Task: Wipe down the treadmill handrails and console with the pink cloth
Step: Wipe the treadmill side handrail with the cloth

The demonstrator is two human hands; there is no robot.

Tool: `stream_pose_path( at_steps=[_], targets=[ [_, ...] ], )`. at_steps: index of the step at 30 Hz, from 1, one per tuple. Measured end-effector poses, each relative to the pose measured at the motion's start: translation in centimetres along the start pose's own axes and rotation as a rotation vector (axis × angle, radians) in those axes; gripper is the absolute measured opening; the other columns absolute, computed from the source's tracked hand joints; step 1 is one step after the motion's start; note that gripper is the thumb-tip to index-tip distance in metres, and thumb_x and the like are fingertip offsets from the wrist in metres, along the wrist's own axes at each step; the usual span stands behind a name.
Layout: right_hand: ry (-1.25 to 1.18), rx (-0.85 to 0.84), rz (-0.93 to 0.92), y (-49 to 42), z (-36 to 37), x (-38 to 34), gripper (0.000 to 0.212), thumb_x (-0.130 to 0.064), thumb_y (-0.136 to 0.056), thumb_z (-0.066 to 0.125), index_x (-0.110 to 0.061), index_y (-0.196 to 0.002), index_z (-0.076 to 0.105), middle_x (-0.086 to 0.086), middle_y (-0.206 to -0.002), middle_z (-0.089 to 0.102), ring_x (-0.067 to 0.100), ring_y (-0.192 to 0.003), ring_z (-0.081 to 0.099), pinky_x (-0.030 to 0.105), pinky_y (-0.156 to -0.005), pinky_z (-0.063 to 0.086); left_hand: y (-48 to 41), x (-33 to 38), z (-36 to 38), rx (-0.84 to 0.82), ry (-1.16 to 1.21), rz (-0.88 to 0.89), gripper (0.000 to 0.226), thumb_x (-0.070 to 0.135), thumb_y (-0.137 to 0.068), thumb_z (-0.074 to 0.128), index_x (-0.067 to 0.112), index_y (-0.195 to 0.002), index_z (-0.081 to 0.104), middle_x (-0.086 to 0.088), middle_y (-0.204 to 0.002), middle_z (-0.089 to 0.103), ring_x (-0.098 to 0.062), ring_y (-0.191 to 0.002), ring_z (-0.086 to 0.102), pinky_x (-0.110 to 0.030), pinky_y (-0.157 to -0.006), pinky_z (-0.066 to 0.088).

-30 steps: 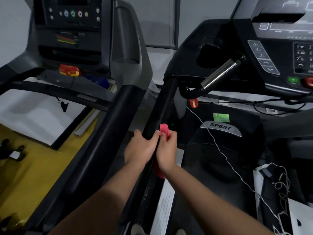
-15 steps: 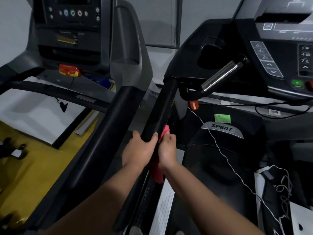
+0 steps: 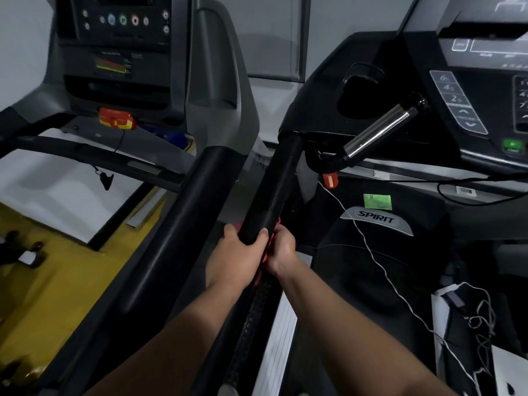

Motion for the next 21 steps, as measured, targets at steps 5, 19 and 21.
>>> stream_pose_path(
  at_steps=[5,19,21],
  targets=[
    [-0.005,-0.055,0.024,-0.5,0.5,0.3,0.039,-0.020,-0.095,0.033,0.002,-0.097,0.065,0.020,-0.081,0.069,0.033,-0.083,0.064,0.041,-0.078,0.053,0.0,0.2,-0.1,-0.009,0.044,0.017,0.055,0.066,-0.079,0.048,0.034,-0.124,0.042,0.008,-0.101,0.062,-0.017,-0.088,0.063,-0.033,-0.075,0.051],
    [0.635,0.093,-0.855,6.3,0.2,-5.8,0.013,-0.027,-0.093,0.057,-0.018,-0.088,0.065,0.000,-0.098,0.063,0.000,-0.087,0.059,0.019,-0.078,0.048,0.0,-0.1,0.1,-0.001,-0.049,-0.023,0.068,0.074,-0.078,0.039,0.019,-0.118,0.045,-0.004,-0.109,0.063,-0.026,-0.096,0.062,-0.034,-0.073,0.046],
    [0.719,0.109,-0.884,6.2,0.6,-6.1,0.012,-0.027,-0.091,0.058,-0.019,-0.091,0.067,-0.001,-0.104,0.059,-0.003,-0.092,0.056,0.016,-0.082,0.047,0.0,0.0,0.0,0.001,-0.046,-0.020,0.066,0.074,-0.079,0.038,0.019,-0.115,0.046,-0.005,-0.107,0.064,-0.027,-0.095,0.062,-0.035,-0.076,0.048]
  ],
)
Point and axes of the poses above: each hand's wrist, its own y-axis away from the middle knuckle, its own z-axis out of the palm, x = y × z, the point moved 9 cm from there along -y, towards the middle knuckle
